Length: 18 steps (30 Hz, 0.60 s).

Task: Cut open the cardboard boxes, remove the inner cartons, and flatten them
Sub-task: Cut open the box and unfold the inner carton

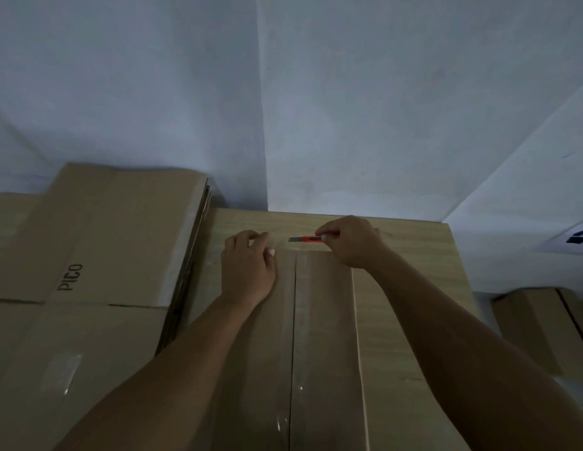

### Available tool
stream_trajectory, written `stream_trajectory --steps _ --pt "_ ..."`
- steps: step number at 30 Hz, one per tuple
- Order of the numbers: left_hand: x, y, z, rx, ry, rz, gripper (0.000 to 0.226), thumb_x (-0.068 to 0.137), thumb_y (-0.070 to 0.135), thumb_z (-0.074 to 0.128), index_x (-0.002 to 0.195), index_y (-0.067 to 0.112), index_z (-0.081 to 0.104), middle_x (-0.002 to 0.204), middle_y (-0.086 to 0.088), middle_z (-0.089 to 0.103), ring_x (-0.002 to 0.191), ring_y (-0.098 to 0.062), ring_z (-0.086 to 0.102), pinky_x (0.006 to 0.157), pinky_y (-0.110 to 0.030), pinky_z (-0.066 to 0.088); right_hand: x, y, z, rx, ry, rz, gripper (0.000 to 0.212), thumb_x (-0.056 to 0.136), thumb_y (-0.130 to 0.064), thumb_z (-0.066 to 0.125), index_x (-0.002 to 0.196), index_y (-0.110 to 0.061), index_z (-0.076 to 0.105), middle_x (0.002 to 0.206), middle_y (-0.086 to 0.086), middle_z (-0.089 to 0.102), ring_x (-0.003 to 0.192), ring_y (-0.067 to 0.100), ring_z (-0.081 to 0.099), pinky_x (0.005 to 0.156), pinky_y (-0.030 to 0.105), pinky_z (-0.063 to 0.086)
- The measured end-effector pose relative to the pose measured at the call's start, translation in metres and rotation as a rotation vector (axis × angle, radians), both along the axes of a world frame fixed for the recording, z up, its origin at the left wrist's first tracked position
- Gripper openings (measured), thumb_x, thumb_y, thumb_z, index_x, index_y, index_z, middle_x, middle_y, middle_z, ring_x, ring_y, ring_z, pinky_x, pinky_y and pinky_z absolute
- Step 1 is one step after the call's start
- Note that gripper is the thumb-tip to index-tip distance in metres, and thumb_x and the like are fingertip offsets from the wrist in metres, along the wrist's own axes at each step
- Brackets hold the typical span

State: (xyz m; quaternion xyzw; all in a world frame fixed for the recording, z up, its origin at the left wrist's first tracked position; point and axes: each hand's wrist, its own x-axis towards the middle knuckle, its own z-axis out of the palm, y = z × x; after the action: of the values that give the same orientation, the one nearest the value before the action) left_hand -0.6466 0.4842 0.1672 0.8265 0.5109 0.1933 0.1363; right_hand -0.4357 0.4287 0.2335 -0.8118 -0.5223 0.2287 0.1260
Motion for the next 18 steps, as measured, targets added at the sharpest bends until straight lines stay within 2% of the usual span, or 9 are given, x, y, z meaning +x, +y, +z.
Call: stream_trajectory --steps 4,7,9,11,14,18 --pt "0.002 0.008 -0.017 0.006 -0.002 -0.003 0.035 0.100 0.037 0.042 0.108 0.021 0.073 0.103 0.001 0.071 0.105 -0.023 0.057 0.094 -0.035 0.040 0.013 0.022 -0.013 -0.079 0.008 0.112 0.020 0.096 -0.039 0.058 0.106 -0.044 0.074 0.119 -0.018 0.068 0.118 0.014 0.055 0.105 0.050 0.040" --pt "0.001 0.008 -0.019 0.043 -0.089 -0.008 0.025 0.100 0.033 0.053 0.104 0.021 0.074 0.096 0.003 0.073 0.093 -0.017 0.063 0.096 -0.033 0.040 0.020 0.031 -0.022 -0.085 0.065 0.170 0.018 0.094 -0.036 0.062 0.104 -0.041 0.076 0.115 -0.017 0.070 0.115 0.014 0.058 0.103 0.048 0.043" --pt "0.001 0.007 -0.015 0.076 -0.149 -0.017 0.017 0.097 0.028 0.061 0.100 0.019 0.075 0.092 0.003 0.074 0.087 -0.014 0.064 0.096 -0.032 0.041 0.024 0.034 -0.025 -0.089 0.119 0.226 0.019 0.094 -0.029 0.064 0.106 -0.034 0.077 0.114 -0.012 0.072 0.113 0.013 0.060 0.102 0.040 0.044" --pt "0.002 0.006 -0.014 0.091 -0.172 -0.021 0.014 0.096 0.025 0.063 0.097 0.018 0.075 0.090 0.003 0.074 0.087 -0.013 0.064 0.095 -0.033 0.043 0.027 0.036 -0.023 -0.096 0.182 0.269 0.021 0.095 -0.020 0.064 0.111 -0.024 0.077 0.114 -0.007 0.072 0.108 0.010 0.060 0.093 0.026 0.044" --pt "-0.001 0.007 -0.020 0.073 -0.169 -0.002 0.014 0.096 0.026 0.062 0.097 0.019 0.074 0.091 0.004 0.072 0.092 -0.016 0.063 0.092 -0.042 0.048 0.030 0.038 -0.024 -0.093 0.213 0.299 0.021 0.096 -0.017 0.064 0.112 -0.022 0.077 0.107 -0.009 0.072 0.099 0.005 0.058 0.078 0.017 0.041" --pt "-0.003 0.009 -0.026 0.071 -0.160 0.013 0.013 0.096 0.025 0.060 0.095 0.021 0.072 0.094 0.005 0.070 0.100 -0.021 0.060 0.089 -0.044 0.046 0.032 0.043 -0.025 -0.097 0.234 0.291 0.019 0.095 -0.020 0.065 0.107 -0.027 0.078 0.092 -0.018 0.068 0.100 0.010 0.061 0.086 0.027 0.046"
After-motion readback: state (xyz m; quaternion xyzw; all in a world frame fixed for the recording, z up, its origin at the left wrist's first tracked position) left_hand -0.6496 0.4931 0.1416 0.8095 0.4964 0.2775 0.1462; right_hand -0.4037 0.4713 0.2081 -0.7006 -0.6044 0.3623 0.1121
